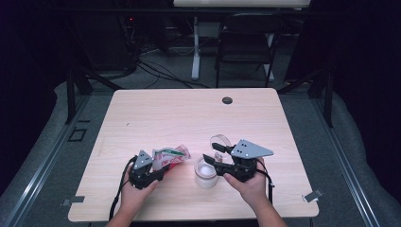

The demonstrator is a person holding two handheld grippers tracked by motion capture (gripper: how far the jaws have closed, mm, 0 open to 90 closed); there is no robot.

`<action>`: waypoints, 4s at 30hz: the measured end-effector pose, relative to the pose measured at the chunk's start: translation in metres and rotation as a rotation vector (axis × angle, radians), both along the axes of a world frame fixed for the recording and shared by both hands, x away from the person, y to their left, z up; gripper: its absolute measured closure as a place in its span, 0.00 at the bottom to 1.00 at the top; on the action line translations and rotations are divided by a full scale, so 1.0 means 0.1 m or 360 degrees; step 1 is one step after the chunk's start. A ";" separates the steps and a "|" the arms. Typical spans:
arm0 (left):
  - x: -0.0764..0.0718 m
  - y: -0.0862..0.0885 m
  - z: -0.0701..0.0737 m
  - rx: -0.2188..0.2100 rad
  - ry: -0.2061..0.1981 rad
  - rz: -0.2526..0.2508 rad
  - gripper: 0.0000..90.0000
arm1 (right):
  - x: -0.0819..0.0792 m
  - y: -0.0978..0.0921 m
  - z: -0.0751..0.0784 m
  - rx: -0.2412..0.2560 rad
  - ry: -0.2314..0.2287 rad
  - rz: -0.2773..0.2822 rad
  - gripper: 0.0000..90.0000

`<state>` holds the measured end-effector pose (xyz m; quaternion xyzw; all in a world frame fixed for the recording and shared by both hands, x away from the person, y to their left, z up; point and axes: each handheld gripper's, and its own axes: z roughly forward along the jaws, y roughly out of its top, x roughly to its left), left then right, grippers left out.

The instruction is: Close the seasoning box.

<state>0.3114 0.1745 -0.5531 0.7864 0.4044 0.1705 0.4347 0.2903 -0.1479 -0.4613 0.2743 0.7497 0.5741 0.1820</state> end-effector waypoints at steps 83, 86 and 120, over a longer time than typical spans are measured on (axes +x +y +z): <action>0.17 1.07 0.12 0.0095 -0.0132 0.0763 0.51 | 0.07 -0.18 -0.02 0.0045 0.0011 -0.0131 0.55; 0.17 1.04 0.13 0.0060 -0.0132 0.0734 0.47 | 0.07 -0.18 -0.02 0.0056 0.0014 -0.0128 0.55; 0.05 0.30 0.12 0.0187 -0.0115 0.0184 0.31 | 0.03 -0.19 0.07 0.0062 -0.0028 -0.0133 0.52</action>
